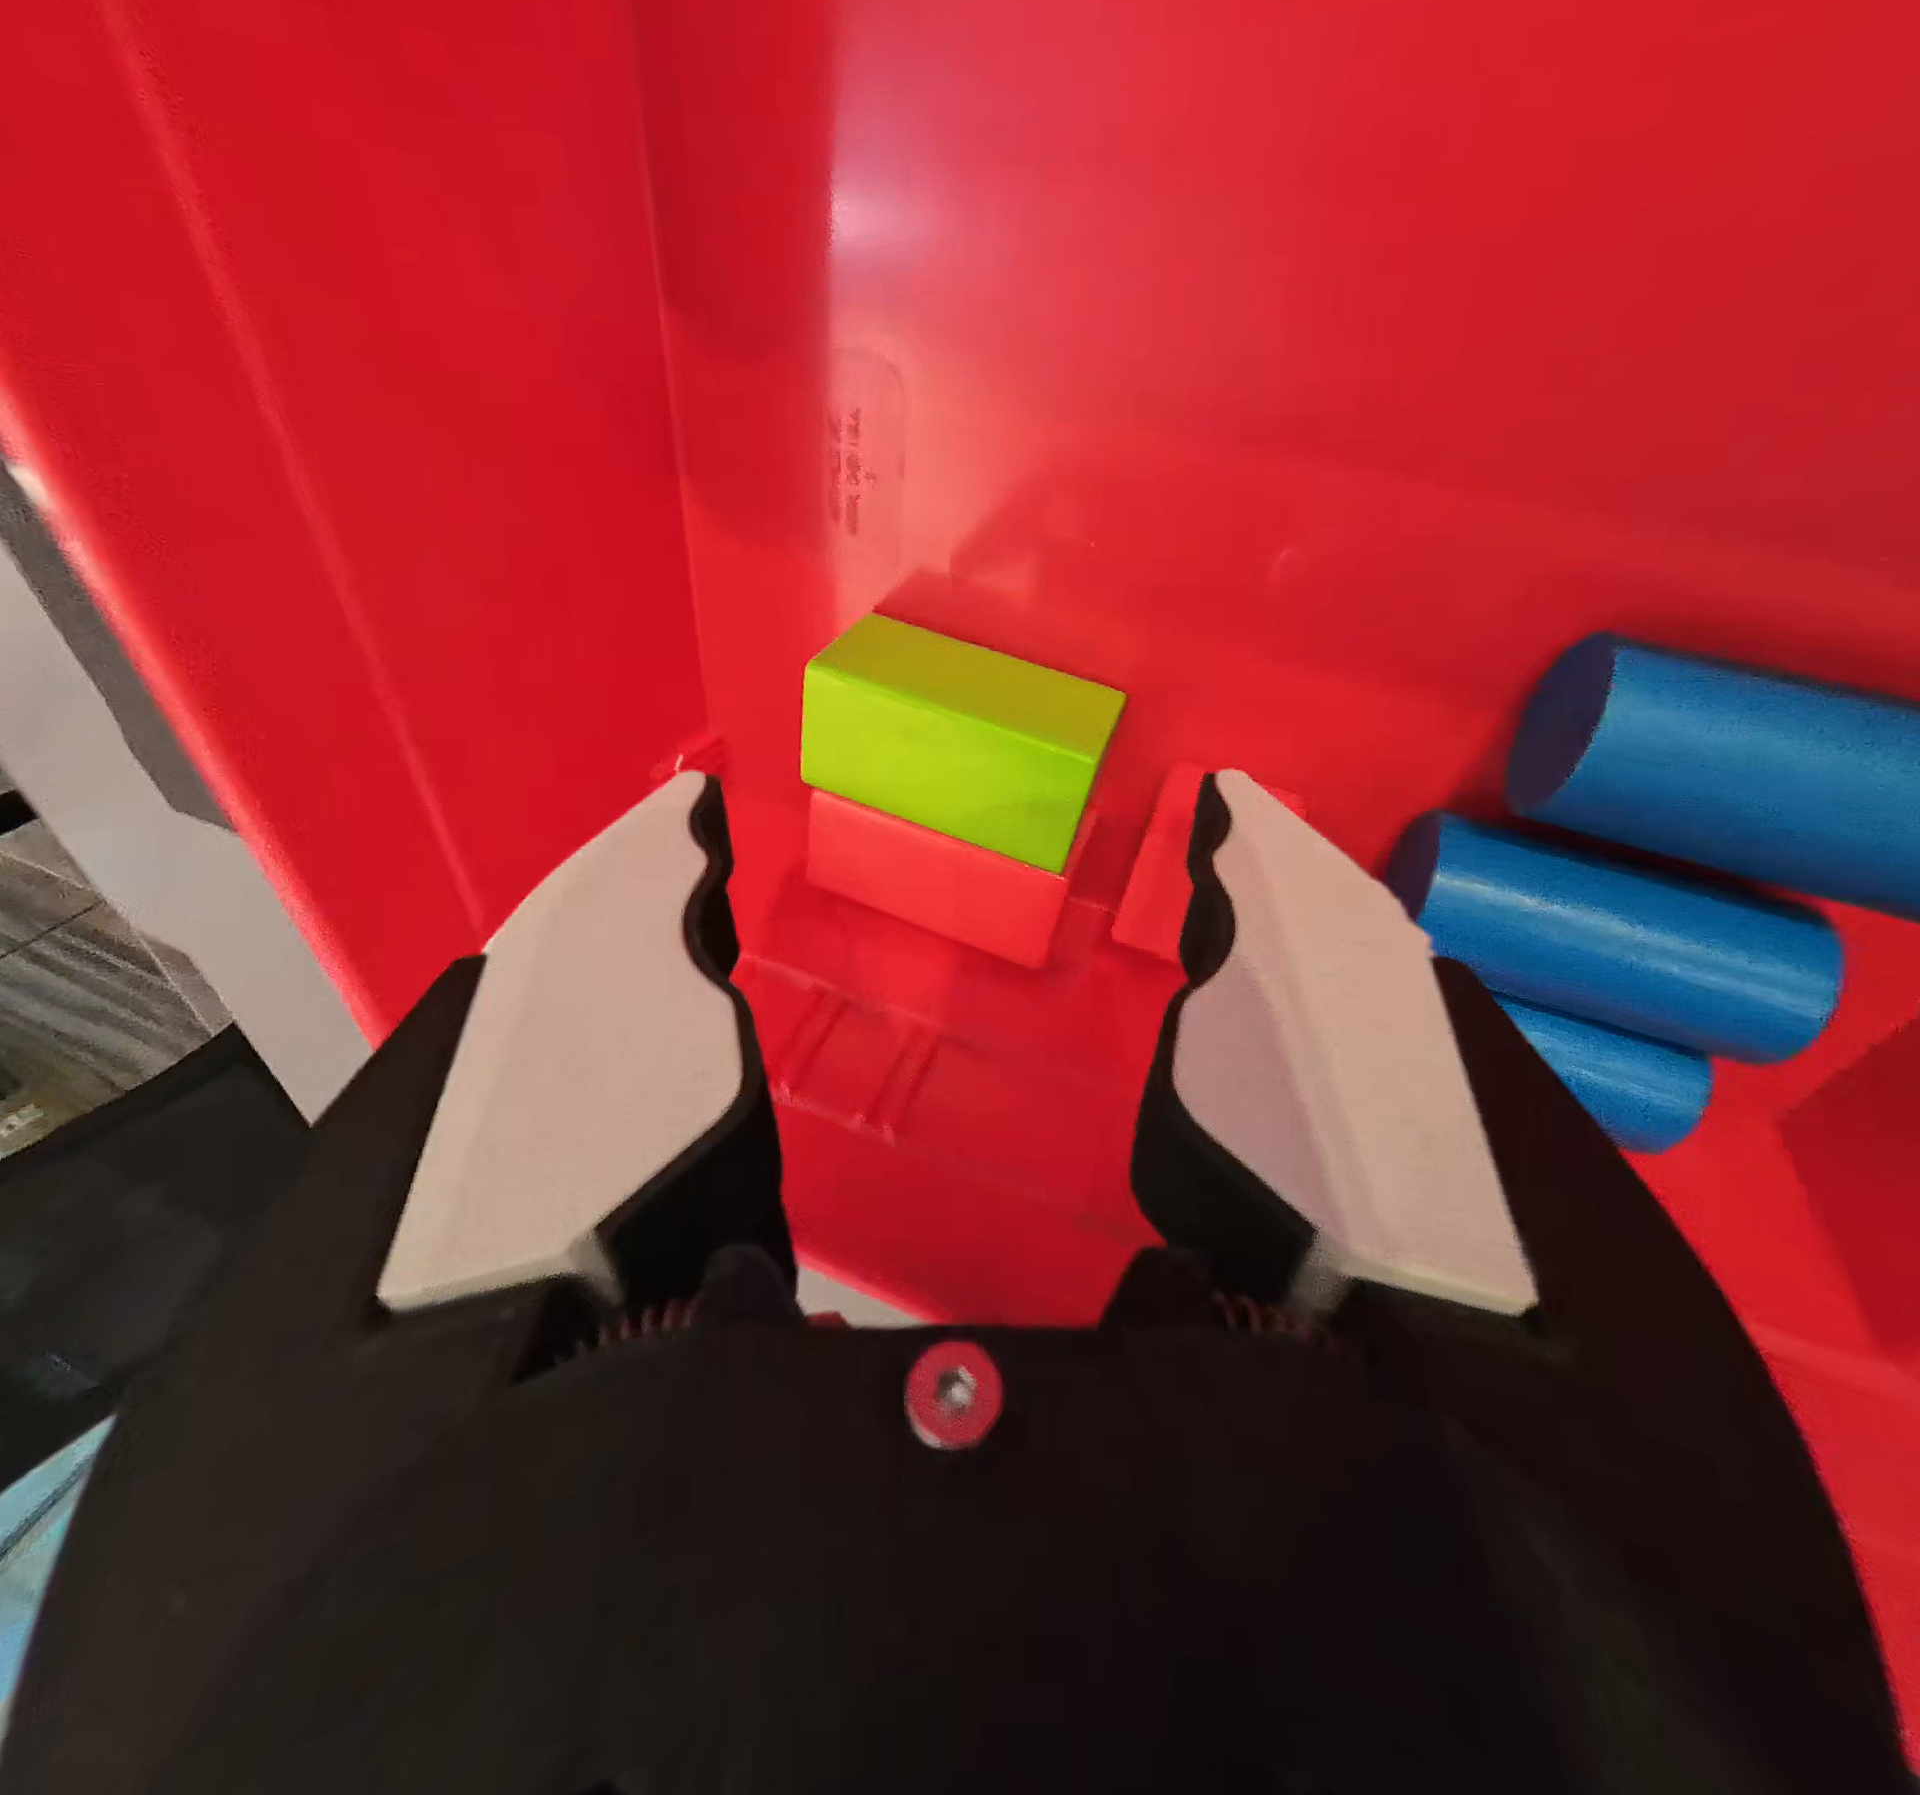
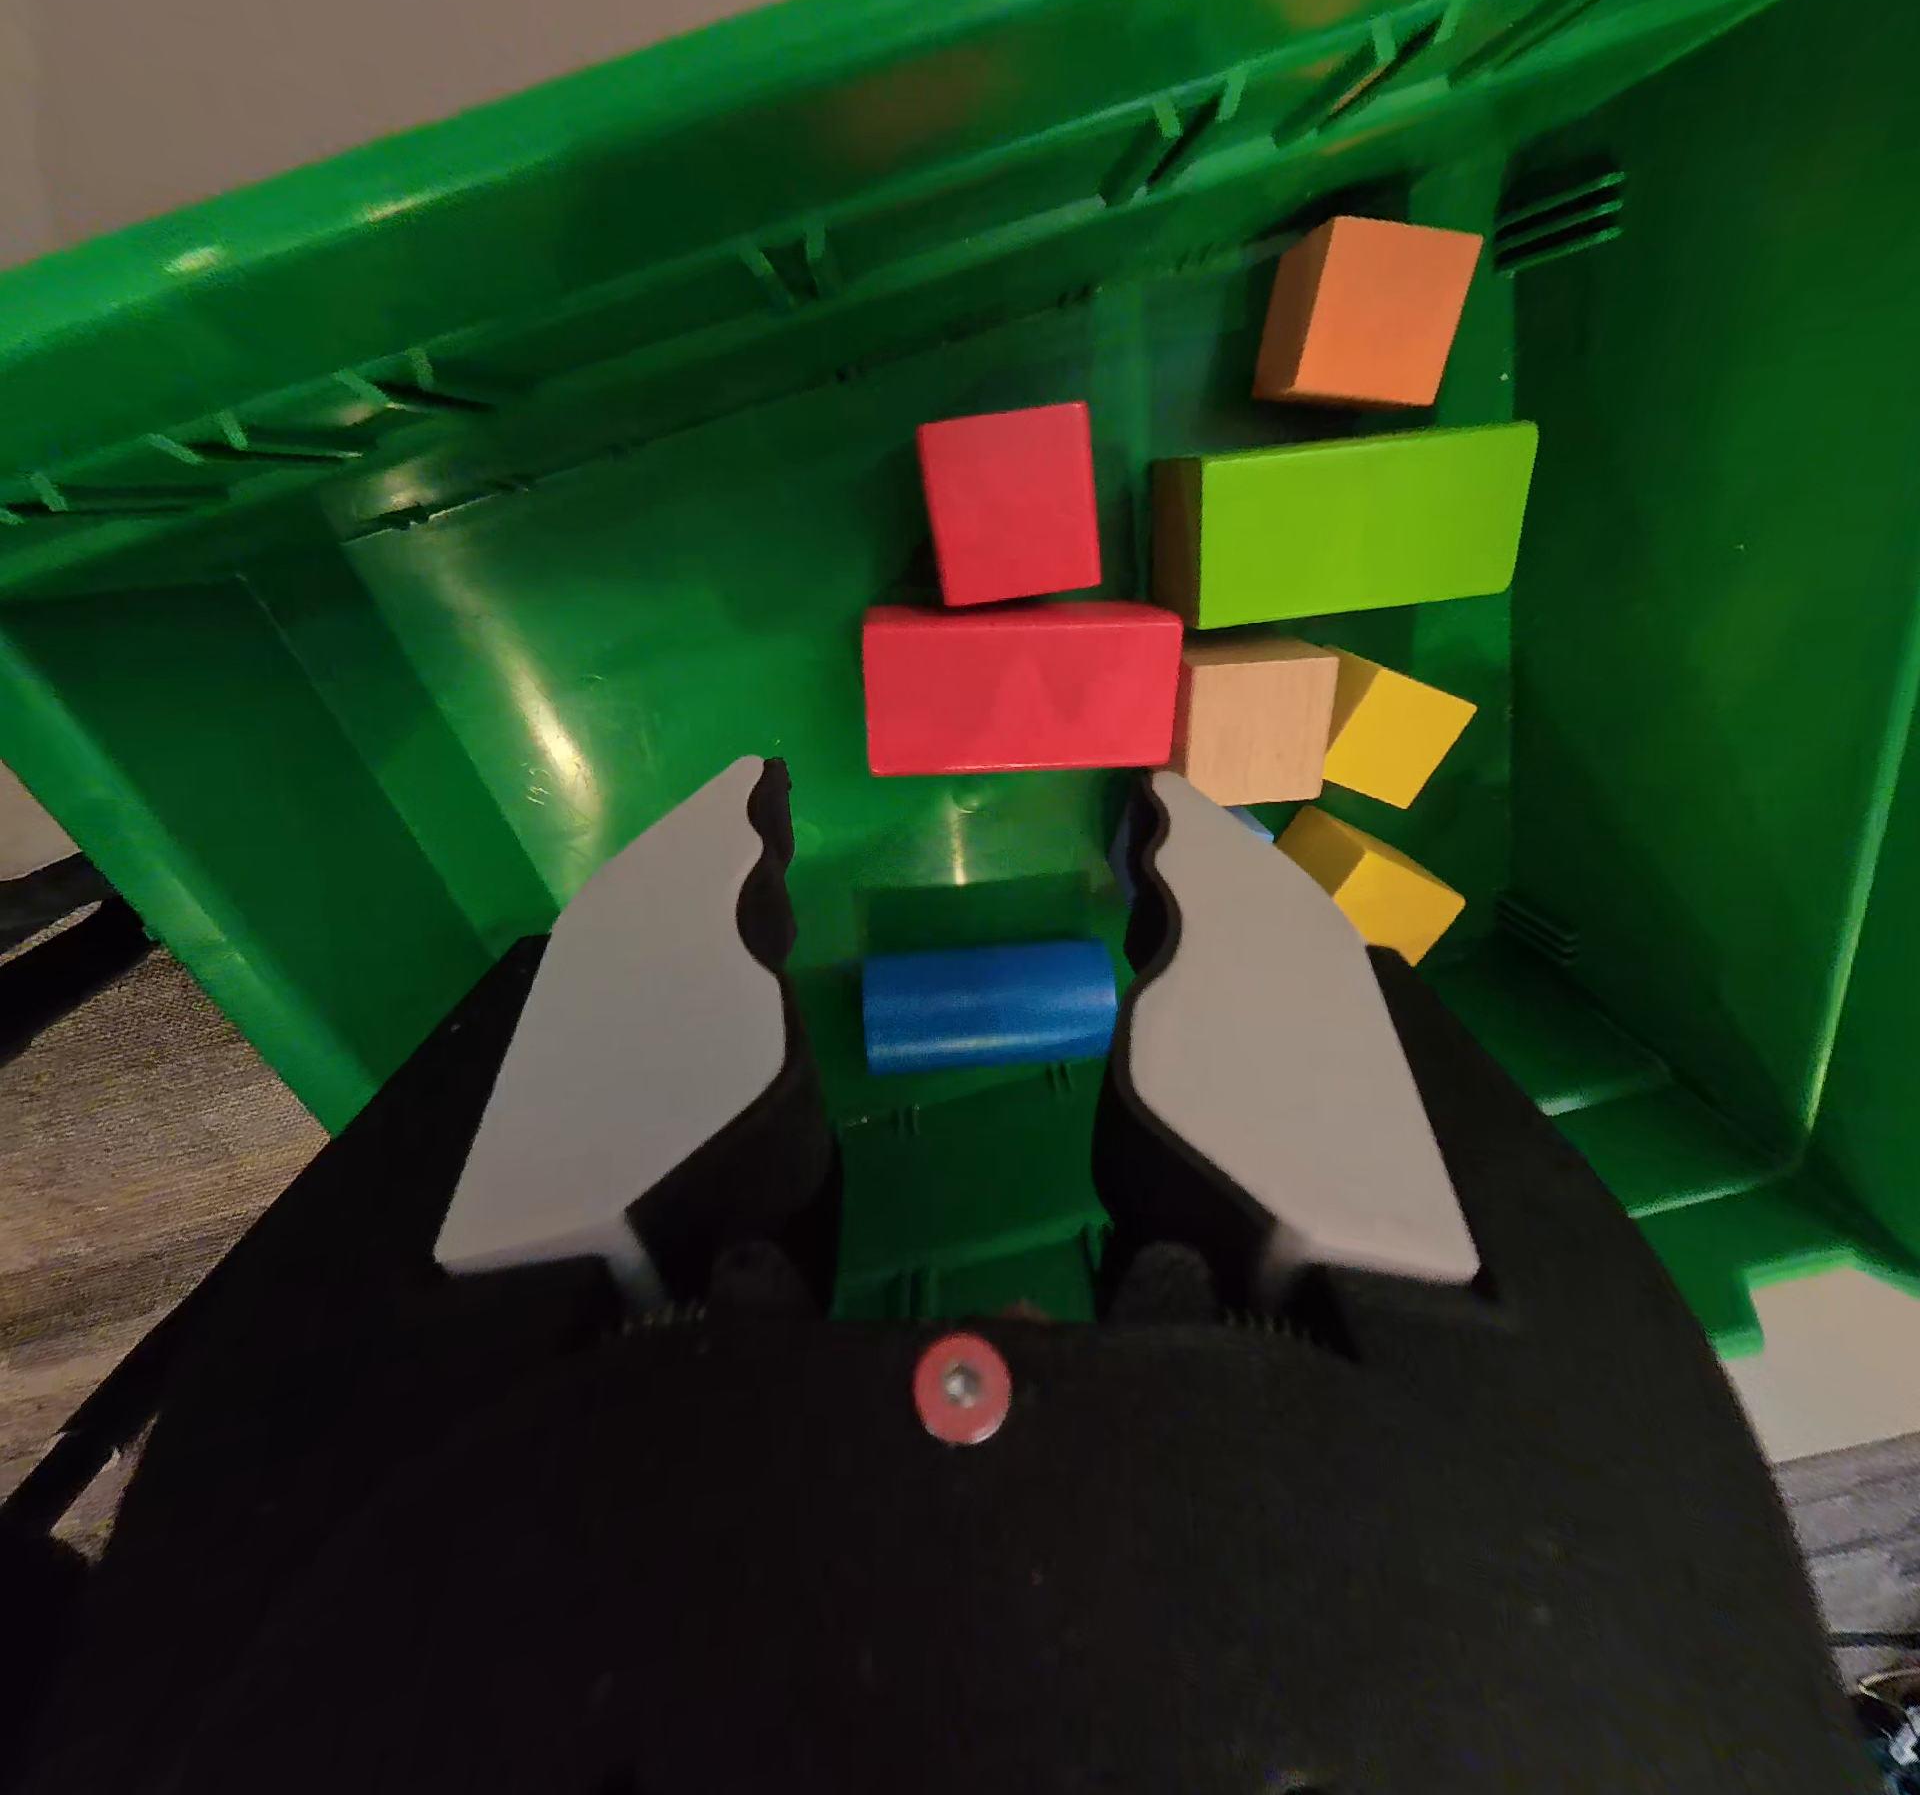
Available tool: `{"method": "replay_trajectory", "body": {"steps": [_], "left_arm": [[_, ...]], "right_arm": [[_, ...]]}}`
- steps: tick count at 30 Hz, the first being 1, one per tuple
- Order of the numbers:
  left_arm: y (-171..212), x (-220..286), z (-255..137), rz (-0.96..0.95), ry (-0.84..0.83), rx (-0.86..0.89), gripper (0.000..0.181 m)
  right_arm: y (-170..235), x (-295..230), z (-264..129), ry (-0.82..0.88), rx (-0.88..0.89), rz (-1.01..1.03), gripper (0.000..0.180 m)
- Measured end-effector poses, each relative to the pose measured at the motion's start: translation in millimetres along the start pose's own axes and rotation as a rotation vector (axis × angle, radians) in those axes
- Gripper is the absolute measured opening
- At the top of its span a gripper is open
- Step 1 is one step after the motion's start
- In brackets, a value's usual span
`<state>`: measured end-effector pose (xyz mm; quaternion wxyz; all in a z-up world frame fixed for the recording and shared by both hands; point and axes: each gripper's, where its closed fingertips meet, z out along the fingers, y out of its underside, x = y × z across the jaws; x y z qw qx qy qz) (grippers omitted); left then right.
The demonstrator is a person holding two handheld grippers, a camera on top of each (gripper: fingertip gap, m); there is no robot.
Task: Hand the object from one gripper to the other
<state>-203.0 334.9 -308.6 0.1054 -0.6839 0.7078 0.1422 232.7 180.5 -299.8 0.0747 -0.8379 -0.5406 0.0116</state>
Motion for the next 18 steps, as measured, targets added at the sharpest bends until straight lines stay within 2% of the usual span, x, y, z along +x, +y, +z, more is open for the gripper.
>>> {"method": "replay_trajectory", "body": {"steps": [1, 7, 9, 15, 18], "left_arm": [[1, 0, 4, 0.011, 0.01, -0.013, 0.083], [14, 3, 31, 0.04, 0.081, -0.127, 0.077], [13, 0, 32, 0.04, 0.07, -0.133, 0.069], [5, -6, 25, -0.002, 0.038, -0.066, 0.068], [-7, -11, 6, -0.069, 0.0, 0.047, 0.068]], "right_arm": [[-1, -1, 0, -0.001, 0.0, -0.002, 0.062], [-3, -2, -3, 0.004, 0.01, -0.009, 0.06], [-4, -1, -6, 0.012, 0.013, -0.011, 0.058], [-14, 4, -28, 0.077, 0.081, -0.013, 0.055], [-34, 5, -50, 0.128, 0.182, -0.018, 0.054]]}}
